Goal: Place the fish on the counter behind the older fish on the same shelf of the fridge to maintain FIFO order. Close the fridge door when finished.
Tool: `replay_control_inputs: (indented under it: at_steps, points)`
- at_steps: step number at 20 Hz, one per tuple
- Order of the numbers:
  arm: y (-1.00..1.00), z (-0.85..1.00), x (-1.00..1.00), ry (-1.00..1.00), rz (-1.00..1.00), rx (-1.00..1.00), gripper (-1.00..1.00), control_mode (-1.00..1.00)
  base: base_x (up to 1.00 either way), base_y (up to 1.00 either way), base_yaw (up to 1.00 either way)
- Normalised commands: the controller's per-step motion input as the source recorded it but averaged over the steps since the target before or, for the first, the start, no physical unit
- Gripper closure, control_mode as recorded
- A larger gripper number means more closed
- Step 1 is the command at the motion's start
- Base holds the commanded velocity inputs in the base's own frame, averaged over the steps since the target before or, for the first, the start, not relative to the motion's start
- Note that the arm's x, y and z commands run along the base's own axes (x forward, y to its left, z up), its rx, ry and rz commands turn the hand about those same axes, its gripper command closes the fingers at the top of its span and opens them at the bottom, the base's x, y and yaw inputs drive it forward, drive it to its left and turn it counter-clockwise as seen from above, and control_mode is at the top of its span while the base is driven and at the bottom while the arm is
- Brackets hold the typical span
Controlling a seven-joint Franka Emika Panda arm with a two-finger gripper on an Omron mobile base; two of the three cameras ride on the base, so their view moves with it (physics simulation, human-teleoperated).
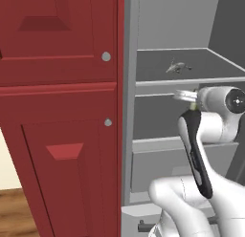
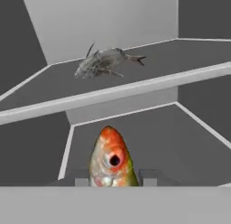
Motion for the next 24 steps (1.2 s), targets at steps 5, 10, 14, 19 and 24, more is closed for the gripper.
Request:
replay_control_inputs:
  at_steps: [5, 10, 14, 19, 24]
  points:
    - [-0.07, 1.0, 0.58, -0.33, 0.0, -0.05, 1.0, -1.0, 0.0, 0.0, 0.0]
    - [0.0, 1.0, 0.72, -0.17, -0.05, -0.05, 1.0, -1.0, 0.0, 0.0, 0.0]
    - [-0.01, 0.86, 0.81, -0.07, -0.02, -0.04, 1.0, -1.0, 0.0, 0.0, 0.0]
    - [-0.18, 0.43, 0.74, 0.0, 0.0, 0.0, 1.0, -1.0, 0.0, 0.0, 0.0]
    - [-0.15, 0.25, 0.65, 0.0, 0.03, 0.0, 1.0, -1.0, 0.0, 0.0, 0.0]
